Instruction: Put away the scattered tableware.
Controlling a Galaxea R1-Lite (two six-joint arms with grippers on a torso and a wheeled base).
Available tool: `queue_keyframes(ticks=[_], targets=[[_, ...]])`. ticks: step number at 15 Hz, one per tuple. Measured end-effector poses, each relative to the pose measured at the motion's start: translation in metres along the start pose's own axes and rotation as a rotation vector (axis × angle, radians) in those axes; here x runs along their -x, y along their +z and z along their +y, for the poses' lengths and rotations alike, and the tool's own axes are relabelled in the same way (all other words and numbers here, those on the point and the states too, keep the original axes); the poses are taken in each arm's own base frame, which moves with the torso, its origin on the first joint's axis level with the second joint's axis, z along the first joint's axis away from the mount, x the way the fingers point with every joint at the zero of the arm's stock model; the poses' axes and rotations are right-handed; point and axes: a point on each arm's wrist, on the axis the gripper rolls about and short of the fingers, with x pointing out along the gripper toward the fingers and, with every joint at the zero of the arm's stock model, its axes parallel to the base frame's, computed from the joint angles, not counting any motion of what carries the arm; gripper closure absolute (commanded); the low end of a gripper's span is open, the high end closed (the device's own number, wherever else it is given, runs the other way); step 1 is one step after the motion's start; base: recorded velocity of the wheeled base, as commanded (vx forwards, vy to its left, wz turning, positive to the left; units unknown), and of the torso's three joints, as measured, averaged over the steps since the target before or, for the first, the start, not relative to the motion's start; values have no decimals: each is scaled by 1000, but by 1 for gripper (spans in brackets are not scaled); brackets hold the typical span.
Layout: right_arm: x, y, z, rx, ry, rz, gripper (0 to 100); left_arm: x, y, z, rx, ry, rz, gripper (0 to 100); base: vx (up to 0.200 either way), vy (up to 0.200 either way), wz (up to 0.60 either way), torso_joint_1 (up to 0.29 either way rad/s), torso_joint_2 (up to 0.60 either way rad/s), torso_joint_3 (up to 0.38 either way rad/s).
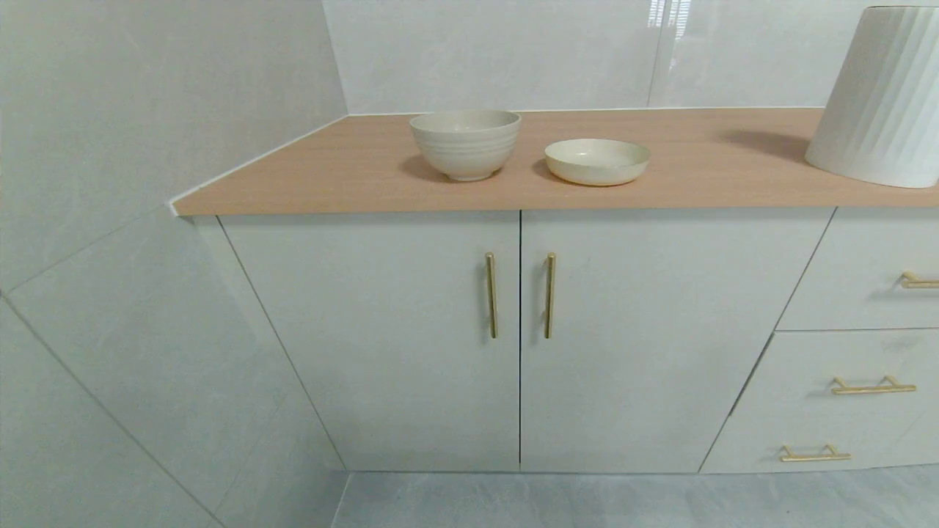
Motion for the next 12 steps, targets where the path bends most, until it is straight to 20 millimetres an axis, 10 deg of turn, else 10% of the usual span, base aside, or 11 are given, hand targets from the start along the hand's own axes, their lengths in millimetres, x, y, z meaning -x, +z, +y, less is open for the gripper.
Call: queue_keyframes(ticks=[12], targets=[[0, 0, 0, 29, 1, 0, 0, 0, 0, 0, 0, 0, 0, 0, 0, 0, 0, 0, 0, 0]])
